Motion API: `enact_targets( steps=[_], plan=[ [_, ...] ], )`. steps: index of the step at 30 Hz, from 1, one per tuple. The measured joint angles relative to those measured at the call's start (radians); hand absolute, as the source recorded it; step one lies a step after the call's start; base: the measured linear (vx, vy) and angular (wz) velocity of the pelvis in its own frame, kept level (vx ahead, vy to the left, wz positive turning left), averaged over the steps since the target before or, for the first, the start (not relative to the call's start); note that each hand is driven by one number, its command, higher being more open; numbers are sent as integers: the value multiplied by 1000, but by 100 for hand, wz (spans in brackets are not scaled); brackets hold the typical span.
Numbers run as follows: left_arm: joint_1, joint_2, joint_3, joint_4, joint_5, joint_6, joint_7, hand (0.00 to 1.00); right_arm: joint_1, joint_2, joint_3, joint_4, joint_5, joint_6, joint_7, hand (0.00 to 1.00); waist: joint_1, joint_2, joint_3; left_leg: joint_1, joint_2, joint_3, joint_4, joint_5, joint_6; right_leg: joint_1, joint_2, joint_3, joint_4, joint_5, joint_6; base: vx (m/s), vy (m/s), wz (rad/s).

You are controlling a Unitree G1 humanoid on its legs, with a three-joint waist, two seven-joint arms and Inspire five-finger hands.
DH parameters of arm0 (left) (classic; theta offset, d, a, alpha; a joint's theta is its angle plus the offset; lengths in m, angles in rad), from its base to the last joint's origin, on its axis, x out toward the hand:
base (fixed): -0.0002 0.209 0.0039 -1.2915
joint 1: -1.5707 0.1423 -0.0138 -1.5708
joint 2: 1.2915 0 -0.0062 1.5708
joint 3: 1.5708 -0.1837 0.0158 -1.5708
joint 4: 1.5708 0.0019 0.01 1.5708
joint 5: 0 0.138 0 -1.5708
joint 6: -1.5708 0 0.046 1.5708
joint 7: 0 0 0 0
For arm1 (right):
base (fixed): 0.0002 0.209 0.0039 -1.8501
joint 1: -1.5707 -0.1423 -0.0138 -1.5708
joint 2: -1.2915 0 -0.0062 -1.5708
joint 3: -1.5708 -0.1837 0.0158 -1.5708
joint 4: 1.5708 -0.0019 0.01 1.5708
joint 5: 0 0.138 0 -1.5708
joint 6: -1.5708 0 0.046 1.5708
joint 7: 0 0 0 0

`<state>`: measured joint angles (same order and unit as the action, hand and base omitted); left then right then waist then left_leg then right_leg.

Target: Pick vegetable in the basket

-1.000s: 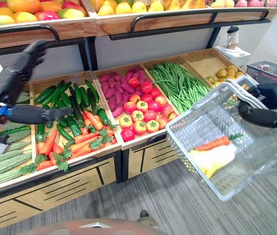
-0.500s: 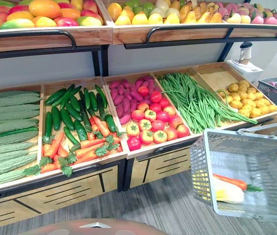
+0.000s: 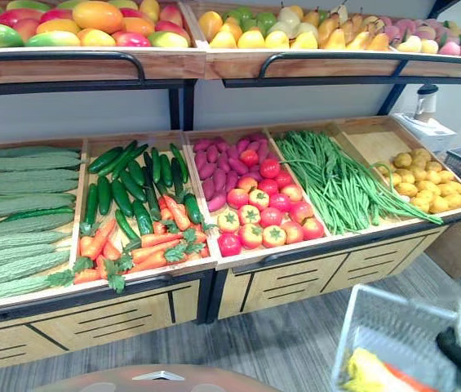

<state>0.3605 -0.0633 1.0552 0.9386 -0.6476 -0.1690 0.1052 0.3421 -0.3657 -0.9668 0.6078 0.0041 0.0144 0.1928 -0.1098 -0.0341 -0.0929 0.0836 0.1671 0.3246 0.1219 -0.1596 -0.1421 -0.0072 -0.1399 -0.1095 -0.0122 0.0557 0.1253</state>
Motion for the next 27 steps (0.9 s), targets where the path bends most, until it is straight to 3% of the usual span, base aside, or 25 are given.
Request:
enact_targets(
  steps=[3, 8, 15, 22, 27],
  plan=[
    [-7, -3, -92, 0, 93, 14, -45, 100, -5, 100, 3, 77, 0, 0, -18, 0, 11, 19, 4, -4, -2, -4, -4, 2, 3, -10, -7, -4, 16, -11, -5, 2, 3, 3],
    [-21, -5, -205, 0, 213, 23, -86, 100, -12, 161, 4, 215, 5, 1, -57, 0, 19, 57, 26, -2, -16, -16, -9, 1, 8, -10, -18, -16, 32, -25, -5, 6, 19, 8],
    [-36, -6, -299, 14, 313, 44, -87, 100, -46, 197, 3, 406, 83, -3, -76, 0, 24, 55, 43, 19, -17, -19, -22, 2, 8, 8, -16, -22, 35, -35, 1, 9, 2, 2],
    [-45, -2, -317, 15, 346, 44, -90, 100, -64, 242, 2, 481, 102, -7, -87, 0, 25, 49, 81, 48, -18, -17, -42, 2, 8, 14, -15, -23, 65, -64, 3, 29, 5, 1],
    [-47, 4, -396, 15, 386, 44, -87, 100, -84, 284, 37, 506, 144, -17, -95, 0, 27, 38, 115, 63, -18, -9, -49, 2, 8, 21, -14, -21, 67, -68, 1, 2, 5, -3]
  ],
)
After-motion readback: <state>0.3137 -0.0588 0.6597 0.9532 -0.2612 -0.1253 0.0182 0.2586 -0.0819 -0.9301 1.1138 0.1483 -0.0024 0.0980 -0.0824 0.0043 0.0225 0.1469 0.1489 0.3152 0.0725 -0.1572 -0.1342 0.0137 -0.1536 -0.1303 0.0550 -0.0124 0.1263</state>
